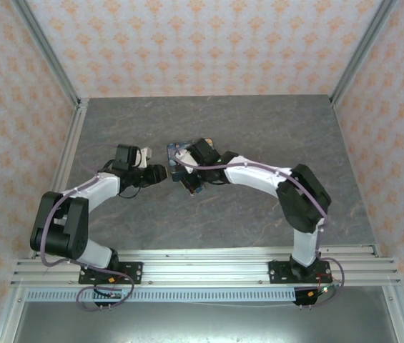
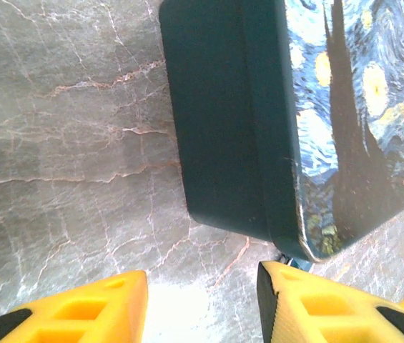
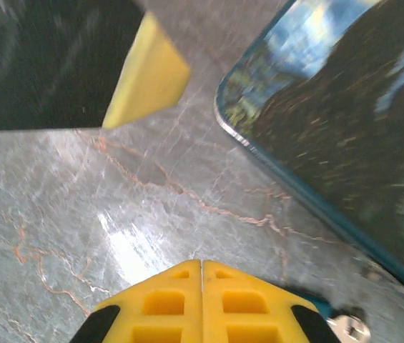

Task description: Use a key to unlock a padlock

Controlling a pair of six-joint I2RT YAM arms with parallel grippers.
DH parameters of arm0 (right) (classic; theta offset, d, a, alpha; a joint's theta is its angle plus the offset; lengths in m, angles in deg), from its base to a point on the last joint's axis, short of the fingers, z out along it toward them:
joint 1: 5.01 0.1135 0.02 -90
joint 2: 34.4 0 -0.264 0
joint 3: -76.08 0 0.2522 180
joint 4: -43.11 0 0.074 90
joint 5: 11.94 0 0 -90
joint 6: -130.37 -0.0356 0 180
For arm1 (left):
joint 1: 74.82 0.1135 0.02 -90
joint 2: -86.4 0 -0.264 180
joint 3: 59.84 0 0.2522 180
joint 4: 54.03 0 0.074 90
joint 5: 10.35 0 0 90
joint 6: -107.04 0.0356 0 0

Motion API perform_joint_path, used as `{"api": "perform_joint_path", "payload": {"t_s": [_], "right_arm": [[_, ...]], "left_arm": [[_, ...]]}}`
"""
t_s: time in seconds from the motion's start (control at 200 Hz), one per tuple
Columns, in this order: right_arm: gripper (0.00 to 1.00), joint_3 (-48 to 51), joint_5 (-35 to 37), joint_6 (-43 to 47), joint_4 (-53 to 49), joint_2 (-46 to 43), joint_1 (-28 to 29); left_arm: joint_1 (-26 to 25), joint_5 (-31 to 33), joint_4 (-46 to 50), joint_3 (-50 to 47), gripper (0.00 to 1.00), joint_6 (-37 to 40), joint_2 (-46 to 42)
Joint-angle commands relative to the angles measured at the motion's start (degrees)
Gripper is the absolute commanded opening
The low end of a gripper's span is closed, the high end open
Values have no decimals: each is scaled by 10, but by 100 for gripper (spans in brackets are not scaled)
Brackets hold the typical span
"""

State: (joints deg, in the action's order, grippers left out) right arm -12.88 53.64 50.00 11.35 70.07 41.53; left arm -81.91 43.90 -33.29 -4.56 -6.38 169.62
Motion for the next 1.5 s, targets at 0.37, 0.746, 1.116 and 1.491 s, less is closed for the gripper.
{"api": "perform_joint_path", "payload": {"t_s": [0.37,0.746,1.116,1.491], "right_arm": [[0,168,329,-71,41,-272,-3],[89,330,618,-138,70,-494,-30],[100,490,729,-189,165,-587,-153],[100,589,605,-137,343,-574,-281]], "left_arm": [[-1,159,296,113,57,121,-186],[1,291,310,96,100,149,-295],[3,408,-7,-132,100,224,-357],[26,420,-324,-271,100,215,-293]]}}
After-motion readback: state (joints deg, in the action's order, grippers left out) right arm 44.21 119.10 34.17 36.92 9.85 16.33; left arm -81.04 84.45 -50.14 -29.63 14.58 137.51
